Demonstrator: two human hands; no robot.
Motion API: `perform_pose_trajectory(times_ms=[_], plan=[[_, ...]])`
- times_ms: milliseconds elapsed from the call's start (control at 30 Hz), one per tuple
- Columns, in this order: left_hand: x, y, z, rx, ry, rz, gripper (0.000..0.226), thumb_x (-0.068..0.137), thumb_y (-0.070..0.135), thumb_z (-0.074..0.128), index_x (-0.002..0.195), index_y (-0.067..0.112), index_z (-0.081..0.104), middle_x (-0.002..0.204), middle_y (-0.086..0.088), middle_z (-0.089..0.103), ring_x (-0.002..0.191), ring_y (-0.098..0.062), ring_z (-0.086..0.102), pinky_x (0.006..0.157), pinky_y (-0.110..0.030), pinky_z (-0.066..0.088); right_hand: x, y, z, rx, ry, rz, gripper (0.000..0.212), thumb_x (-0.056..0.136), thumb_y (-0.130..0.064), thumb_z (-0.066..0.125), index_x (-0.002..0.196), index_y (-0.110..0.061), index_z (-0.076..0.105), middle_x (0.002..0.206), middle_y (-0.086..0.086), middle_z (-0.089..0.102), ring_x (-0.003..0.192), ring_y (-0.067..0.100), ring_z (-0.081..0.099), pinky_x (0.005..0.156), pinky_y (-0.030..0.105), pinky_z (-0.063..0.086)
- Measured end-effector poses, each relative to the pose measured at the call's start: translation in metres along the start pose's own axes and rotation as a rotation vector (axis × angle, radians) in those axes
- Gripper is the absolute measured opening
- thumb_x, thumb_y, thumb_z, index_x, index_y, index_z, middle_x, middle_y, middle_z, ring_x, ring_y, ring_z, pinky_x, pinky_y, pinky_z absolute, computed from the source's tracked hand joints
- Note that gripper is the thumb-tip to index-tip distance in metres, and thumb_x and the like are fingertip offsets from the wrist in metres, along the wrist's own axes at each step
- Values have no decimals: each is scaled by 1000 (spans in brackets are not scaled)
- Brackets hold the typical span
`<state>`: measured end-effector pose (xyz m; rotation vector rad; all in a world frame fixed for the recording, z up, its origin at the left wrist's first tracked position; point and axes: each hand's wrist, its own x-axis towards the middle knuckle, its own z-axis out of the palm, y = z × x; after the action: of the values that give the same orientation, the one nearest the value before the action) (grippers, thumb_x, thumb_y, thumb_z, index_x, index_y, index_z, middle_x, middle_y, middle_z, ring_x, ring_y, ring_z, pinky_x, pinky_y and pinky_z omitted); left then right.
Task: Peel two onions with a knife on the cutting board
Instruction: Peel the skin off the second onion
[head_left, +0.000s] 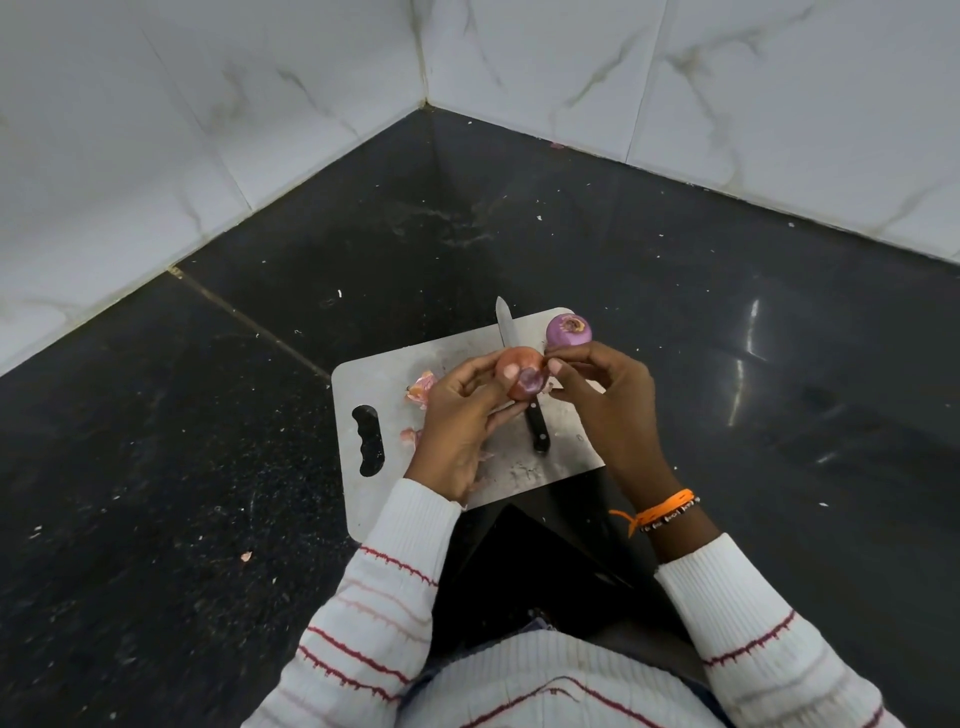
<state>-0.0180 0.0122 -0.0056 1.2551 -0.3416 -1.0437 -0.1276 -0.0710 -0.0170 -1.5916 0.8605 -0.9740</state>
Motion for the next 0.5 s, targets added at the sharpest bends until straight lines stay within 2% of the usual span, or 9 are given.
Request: perform_pose_trajectory(times_ms=[100,233,300,500], plan=[[0,-1,0,16,0,-5,39,77,22,70,112,7,64,112,-12,69,100,-23,69,82,-29,57,-3,1,2,-71,26,-35,15,80,-6,69,86,-20,71,82,-2,72,80,12,69,76,37,58],[-2,-1,0,35,15,-3,49,68,29,73,112,7,66,110,-10,70,99,-22,69,81,-30,57,-6,-3,1,-150,27,-107,17,78,-4,70,91,-16,73,85,-8,70,82,4,67,75,22,55],[-3,0,0,41,18,-8,50,67,30,72,111,7,66,110,-11,70,99,-22,69,81,-31,58,-6,-3,0,-161,21,-137,18,78,-2,70,91,-14,73,85,-8,69,84,3,66,72,18,55],[-6,2,-3,59,28,-3,24,81,15,69,104,8,69,104,-14,71,91,-24,71,69,-24,58,-3,-2,-3,-151,-15,-156,15,78,-2,70,88,-12,73,82,-3,69,80,5,65,72,15,53]])
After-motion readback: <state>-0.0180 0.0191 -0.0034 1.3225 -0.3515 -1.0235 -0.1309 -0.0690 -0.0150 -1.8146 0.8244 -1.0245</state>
